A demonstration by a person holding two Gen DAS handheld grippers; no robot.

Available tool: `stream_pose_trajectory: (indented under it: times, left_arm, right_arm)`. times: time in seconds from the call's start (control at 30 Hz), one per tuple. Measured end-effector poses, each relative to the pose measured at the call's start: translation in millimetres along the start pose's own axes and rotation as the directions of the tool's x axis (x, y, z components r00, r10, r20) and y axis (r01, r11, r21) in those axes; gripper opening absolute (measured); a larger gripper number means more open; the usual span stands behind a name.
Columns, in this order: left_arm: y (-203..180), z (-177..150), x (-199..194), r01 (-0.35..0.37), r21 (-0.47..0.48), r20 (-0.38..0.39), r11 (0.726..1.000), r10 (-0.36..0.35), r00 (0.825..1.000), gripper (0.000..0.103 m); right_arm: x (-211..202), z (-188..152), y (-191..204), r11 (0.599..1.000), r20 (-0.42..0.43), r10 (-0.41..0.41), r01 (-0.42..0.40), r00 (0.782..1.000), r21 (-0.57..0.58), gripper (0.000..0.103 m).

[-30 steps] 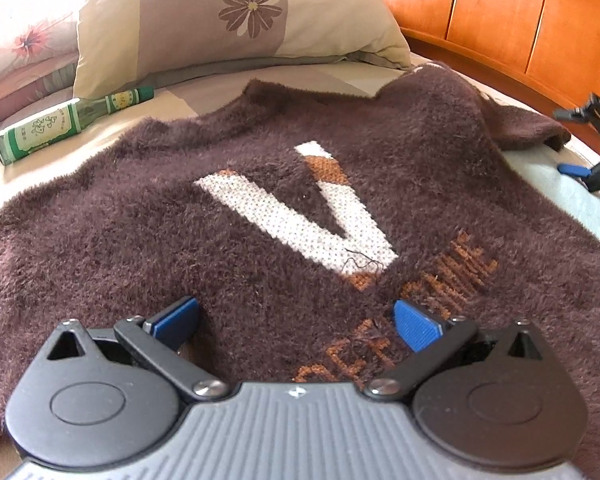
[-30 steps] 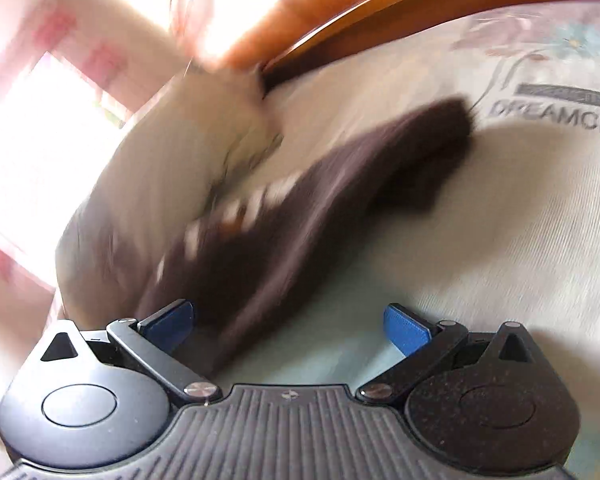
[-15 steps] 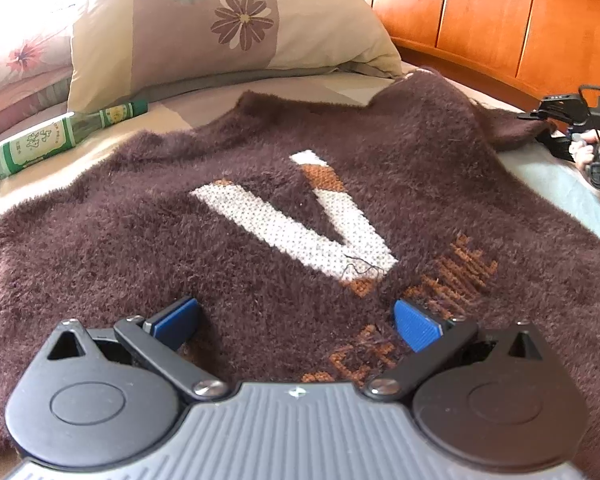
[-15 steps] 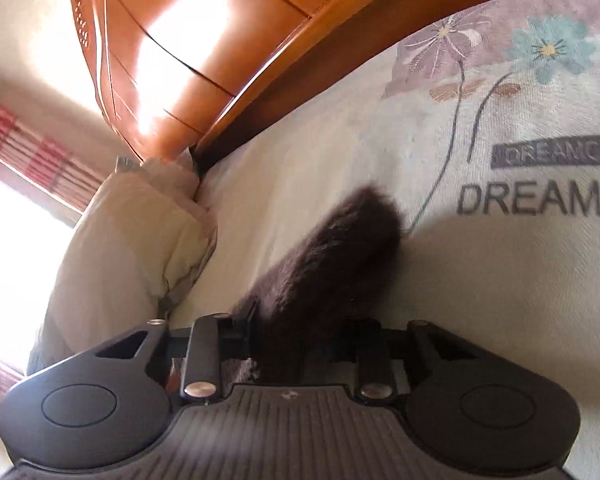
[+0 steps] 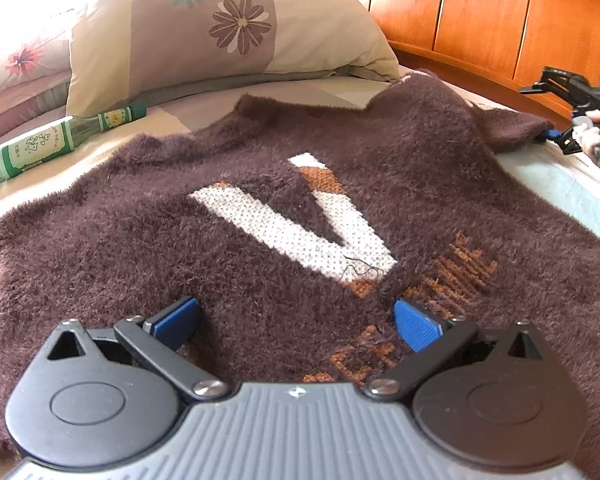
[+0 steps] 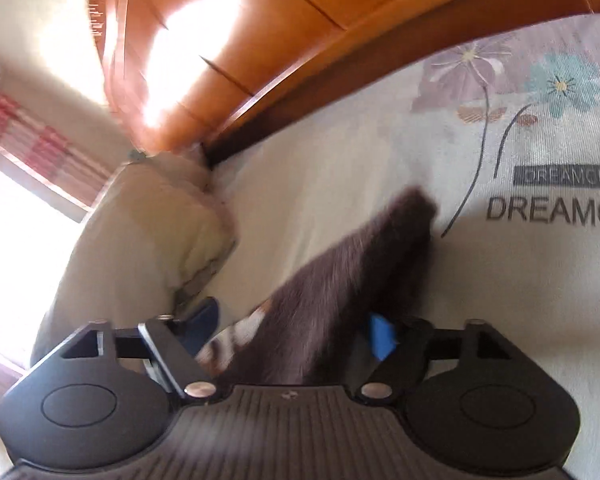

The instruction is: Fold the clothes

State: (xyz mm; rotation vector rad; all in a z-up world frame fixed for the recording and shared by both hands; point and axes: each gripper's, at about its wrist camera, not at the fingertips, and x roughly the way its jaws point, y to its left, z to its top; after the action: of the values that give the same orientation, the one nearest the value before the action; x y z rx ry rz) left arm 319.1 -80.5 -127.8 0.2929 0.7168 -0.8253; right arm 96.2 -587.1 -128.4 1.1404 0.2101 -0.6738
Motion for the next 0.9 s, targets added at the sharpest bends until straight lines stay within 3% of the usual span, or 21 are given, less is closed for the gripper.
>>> stream_pose_trajectory:
  times: [0.1,0.23,0.5,0.57,0.63,0.9]
  left_arm:
    - [0,0,0,0.001,0.002,0.001,1.000,-0.001,1.000,0.103]
    - [1,-1,0,0.003,0.004,0.004,1.000,-0.003,1.000,0.103]
    - [0,-2,0,0.002,0.005,0.008,1.000,-0.002,1.000,0.103]
    - [0,-2,0,0.002,0.005,0.009,1.000,-0.002,1.000,0.103]
    - [0,-2,0,0.002,0.005,0.009,1.000,-0.002,1.000,0.103]
    - [-1,-1,0,-0.003,0.005,0.006,1.000,0.003,1.000,0.103]
  right_arm:
    - [11,12,-5,0.999,0.011,-0.034,0.034,0.999,0.018,0.083]
    - [15,20,-7,0.999,0.021,-0.050,0.050,0.999,0.008,0.072]
    - [15,21,-9,0.993,-0.004,-0.098,0.098,0.995,-0.062,0.071]
    - [15,22,-9,0.991,-0.010,-0.111,0.109,0.994,-0.079,0.055]
    - [15,22,-9,0.988,-0.015,-0.123,0.121,0.992,-0.097,0.018]
    - [-18,29,22,0.968,0.052,-0.101,0.110,0.994,-0.227,0.012]
